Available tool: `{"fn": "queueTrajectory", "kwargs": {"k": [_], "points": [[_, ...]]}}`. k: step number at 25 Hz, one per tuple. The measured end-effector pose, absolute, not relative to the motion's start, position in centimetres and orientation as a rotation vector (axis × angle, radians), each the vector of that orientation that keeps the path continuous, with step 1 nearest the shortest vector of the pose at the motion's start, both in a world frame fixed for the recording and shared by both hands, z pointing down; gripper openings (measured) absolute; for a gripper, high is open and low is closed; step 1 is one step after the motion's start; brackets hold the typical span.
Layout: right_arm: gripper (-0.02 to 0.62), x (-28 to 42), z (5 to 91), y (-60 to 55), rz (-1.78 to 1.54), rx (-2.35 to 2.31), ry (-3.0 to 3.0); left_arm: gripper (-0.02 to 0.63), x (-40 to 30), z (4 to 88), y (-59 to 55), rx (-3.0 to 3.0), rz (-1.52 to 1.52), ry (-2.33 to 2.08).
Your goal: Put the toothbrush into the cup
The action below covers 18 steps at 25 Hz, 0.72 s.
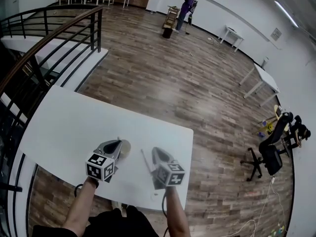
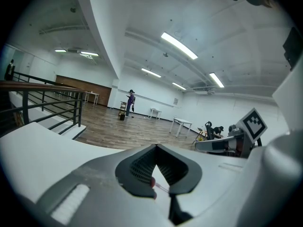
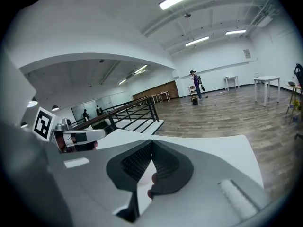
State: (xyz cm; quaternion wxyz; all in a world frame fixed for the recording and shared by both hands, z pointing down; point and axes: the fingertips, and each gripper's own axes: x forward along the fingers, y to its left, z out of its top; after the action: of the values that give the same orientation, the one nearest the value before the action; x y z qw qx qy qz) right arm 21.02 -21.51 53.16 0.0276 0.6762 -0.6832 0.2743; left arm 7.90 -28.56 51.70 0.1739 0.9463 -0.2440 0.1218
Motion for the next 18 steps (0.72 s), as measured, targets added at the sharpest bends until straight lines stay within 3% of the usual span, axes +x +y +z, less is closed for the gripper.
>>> {"fn": "queueTrajectory", "kwargs": {"k": [9, 18], "points": [[0.008, 27.4, 55.2, -18.8, 0.912, 2.168, -2.011, 0.008, 14.9, 54.0, -26.6, 2.674, 0.409, -0.559], [0.008, 26.0, 59.7, -21.1, 0.998, 2.055, -2.011, 0.008, 13.0, 58.5, -28.3, 2.579, 0.467, -0.637]]}}
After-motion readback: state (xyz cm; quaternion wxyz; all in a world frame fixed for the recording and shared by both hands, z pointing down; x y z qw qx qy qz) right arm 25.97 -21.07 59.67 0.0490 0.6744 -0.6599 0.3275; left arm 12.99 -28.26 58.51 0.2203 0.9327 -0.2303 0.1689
